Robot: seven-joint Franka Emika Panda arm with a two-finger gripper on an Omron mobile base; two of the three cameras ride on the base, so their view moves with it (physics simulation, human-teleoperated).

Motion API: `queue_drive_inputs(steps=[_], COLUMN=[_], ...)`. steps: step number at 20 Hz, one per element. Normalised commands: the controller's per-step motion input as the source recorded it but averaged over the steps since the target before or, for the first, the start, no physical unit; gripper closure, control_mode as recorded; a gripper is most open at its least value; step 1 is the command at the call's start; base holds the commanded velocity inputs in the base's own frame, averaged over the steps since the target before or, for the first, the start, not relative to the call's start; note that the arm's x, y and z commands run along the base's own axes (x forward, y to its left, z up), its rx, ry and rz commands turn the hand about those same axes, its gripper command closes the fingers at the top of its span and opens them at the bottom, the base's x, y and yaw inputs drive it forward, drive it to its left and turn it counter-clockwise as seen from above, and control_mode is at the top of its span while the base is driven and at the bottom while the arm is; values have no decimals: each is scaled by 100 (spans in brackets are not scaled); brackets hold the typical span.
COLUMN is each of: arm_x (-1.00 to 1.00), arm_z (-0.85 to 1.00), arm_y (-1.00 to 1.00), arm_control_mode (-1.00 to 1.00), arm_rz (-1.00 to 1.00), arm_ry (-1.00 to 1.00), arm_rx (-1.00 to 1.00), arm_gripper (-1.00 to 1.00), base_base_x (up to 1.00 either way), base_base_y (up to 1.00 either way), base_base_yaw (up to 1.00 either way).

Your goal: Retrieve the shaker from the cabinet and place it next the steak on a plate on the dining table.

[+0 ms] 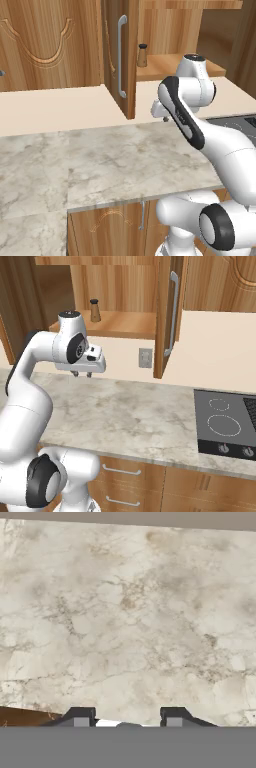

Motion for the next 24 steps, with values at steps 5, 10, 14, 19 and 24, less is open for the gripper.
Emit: queue_drive_inputs(steps=[5,10,14,19,24], arm_x=[-8,-26,-21,-8,0], arm_z=[5,36,50,54,50], arm_y=[0,0,0,0,0], arm_control_mode=[-100,-100,-100,-100,-100], arm_rz=[0,0,1,0,0], arm_ry=[-11,-28,-32,-27,-14], arm_rx=[0,0,3,3,1], arm_gripper=[-100,-100,-100,-100,-100], base_base_x=[0,0,0,0,0], base_base_y=[0,0,0,0,0], base_base_yaw=[0,0,0,0,0])
